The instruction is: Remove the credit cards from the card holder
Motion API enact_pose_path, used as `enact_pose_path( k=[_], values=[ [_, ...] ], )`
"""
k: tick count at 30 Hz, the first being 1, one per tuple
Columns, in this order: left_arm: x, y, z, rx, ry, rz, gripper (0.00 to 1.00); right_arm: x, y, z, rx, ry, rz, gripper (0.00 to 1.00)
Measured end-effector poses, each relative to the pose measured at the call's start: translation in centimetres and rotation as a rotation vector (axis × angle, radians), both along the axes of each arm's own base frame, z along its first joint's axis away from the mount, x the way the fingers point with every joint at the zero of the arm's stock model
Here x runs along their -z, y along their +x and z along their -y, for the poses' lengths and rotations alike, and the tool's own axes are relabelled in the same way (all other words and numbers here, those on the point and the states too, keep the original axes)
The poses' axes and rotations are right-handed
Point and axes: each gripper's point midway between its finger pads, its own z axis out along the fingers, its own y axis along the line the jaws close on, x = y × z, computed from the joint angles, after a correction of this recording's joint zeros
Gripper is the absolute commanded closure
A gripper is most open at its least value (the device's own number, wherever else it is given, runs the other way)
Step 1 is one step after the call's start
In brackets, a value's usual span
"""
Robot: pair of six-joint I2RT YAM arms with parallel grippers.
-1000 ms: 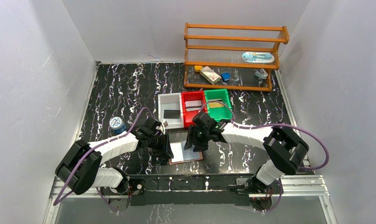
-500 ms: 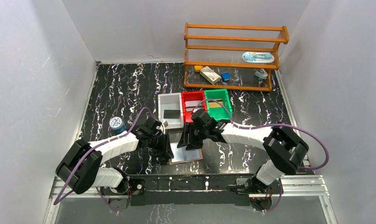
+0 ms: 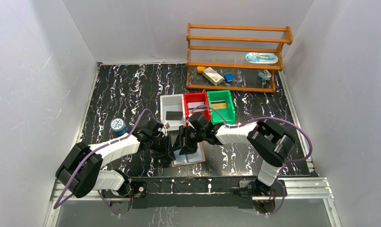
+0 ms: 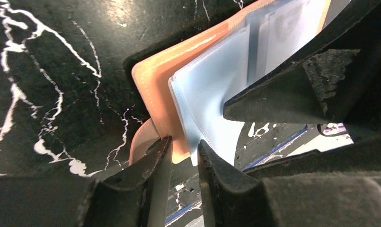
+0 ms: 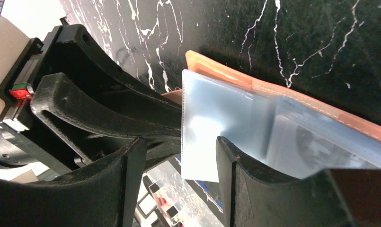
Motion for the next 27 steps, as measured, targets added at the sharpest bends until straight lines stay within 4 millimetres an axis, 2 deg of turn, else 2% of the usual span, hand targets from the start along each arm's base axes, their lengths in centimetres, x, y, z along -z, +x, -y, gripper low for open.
enact_pose_path(
  k=[7, 10, 15, 18, 22, 27],
  values=[
    [-0.3, 0.3, -1.5, -0.09, 0.045, 0.052, 0.69, 1.0, 0.3, 0.6, 0.037, -0.055, -0.007, 0.36],
    [-1.1, 0.4, -2.1, -0.15, 0.035, 0.088, 0.65, 1.5, 0.3, 1.1, 0.048, -0.085, -0.012, 0.37],
    [-4.1, 1.8, -1.0, -0.181, -0.075, 0.197, 0.64, 1.8, 0.4, 1.3, 0.064, -0.105, -0.015, 0.39],
    [-4.7, 2.2, -0.2, -0.162, -0.113, 0.206, 0.66, 1.9, 0.5, 1.4, 0.073, -0.113, -0.014, 0.44],
    [-4.6, 2.4, 0.9, -0.125, -0.139, 0.182, 0.7, 2.1, 0.7, 1.7, 0.09, -0.133, -0.011, 0.48],
    [-2.3, 1.8, 1.2, -0.105, -0.097, 0.086, 0.75, 2.1, 0.9, 2.0, 0.107, -0.148, 0.0, 0.47]
  ],
)
